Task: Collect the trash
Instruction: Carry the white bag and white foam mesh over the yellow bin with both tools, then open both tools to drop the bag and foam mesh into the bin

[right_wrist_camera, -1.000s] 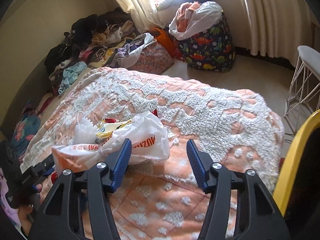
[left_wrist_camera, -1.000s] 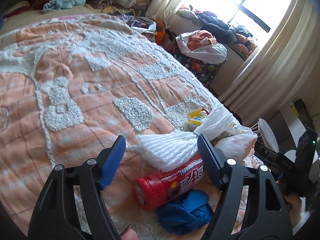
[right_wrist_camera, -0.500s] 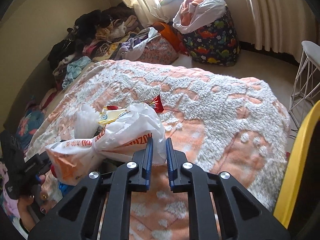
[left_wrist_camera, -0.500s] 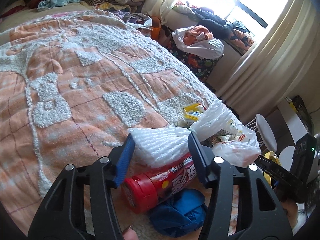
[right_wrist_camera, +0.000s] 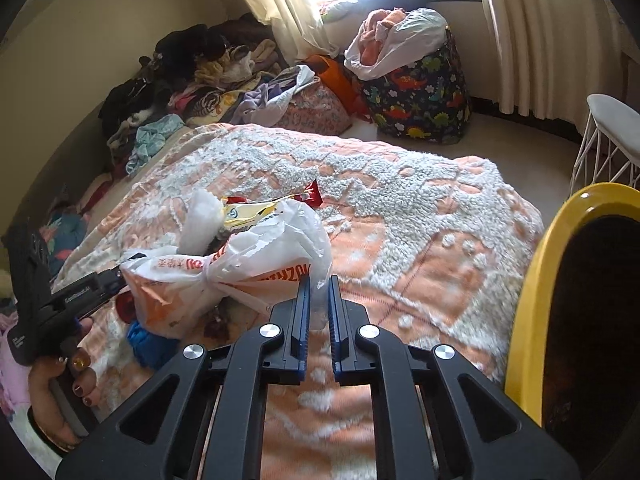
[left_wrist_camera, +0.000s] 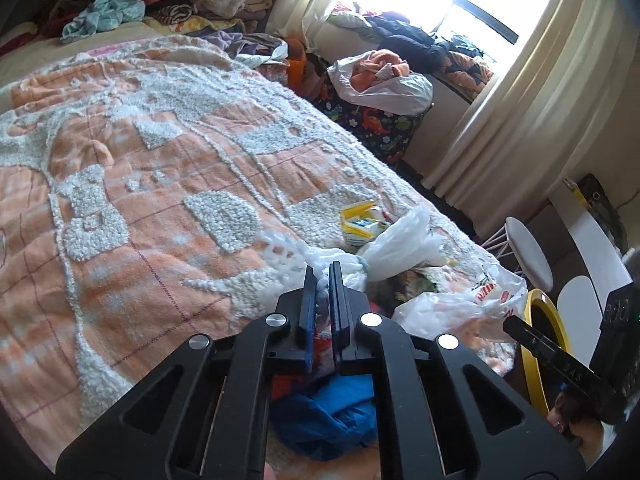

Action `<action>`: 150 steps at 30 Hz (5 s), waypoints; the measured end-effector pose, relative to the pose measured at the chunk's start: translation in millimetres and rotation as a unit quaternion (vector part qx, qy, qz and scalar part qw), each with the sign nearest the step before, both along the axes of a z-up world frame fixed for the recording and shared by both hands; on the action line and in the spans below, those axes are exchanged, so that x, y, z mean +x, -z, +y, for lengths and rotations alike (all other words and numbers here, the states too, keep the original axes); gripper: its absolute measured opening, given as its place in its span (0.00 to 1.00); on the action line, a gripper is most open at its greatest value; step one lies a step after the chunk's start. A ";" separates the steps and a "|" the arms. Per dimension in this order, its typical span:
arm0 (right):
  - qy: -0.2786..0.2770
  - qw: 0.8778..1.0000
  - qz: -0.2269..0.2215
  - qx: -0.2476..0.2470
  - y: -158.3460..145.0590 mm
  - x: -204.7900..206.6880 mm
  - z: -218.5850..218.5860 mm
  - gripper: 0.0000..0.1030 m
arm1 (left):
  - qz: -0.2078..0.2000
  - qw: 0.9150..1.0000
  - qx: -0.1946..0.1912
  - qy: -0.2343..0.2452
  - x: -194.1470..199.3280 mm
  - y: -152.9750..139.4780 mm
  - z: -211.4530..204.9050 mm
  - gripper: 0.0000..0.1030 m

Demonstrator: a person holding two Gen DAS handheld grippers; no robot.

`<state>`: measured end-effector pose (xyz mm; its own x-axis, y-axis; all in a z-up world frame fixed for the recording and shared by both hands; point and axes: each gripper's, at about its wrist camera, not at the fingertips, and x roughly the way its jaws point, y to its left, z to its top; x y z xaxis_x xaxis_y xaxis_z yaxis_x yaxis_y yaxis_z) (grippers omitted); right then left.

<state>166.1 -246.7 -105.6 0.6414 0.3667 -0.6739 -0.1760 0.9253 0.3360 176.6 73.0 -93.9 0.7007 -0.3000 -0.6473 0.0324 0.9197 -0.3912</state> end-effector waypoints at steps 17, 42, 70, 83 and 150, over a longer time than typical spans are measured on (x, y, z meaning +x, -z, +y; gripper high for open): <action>-0.006 0.999 -0.046 0.011 -33.5 -34.9 -11.1 0.07 | -0.054 0.998 0.006 0.017 -21.5 -42.6 -16.6 0.02; 0.046 0.995 -0.079 0.039 -57.6 -68.1 -65.1 0.07 | -0.089 0.994 0.023 0.062 -36.6 -72.8 -62.3 0.02; 0.176 0.974 -0.116 0.081 -79.6 -106.7 -166.3 0.07 | -0.101 0.983 0.043 0.144 -46.9 -78.1 -140.4 0.02; 0.236 0.960 -0.119 0.095 -72.8 -119.1 -206.3 0.07 | -0.103 0.973 0.058 0.197 -52.9 -70.8 -185.8 0.02; 0.337 0.939 -0.027 0.067 -11.9 -109.6 -251.4 0.58 | -0.061 0.948 0.080 0.301 -62.4 -15.3 -277.6 0.90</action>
